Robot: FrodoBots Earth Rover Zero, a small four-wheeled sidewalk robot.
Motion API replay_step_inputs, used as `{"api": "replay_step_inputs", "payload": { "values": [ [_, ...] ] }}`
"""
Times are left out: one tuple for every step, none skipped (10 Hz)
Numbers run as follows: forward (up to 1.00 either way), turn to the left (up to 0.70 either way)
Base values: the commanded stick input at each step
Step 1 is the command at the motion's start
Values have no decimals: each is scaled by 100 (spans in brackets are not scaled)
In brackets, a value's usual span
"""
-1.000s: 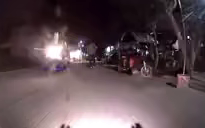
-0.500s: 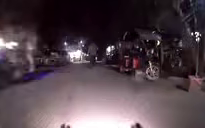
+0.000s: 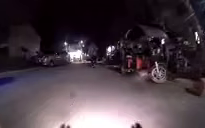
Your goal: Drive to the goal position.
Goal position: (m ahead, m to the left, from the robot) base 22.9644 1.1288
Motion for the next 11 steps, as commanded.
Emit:
{"api": "replay_step_inputs", "payload": {
  "values": [
    [70, 0],
    [70, 0],
    [70, 0],
    [70, 0],
    [70, 0],
    [70, 0],
    [70, 0],
    [70, 0],
    [70, 0],
    [70, 0],
    [70, 0]
  ]
}}
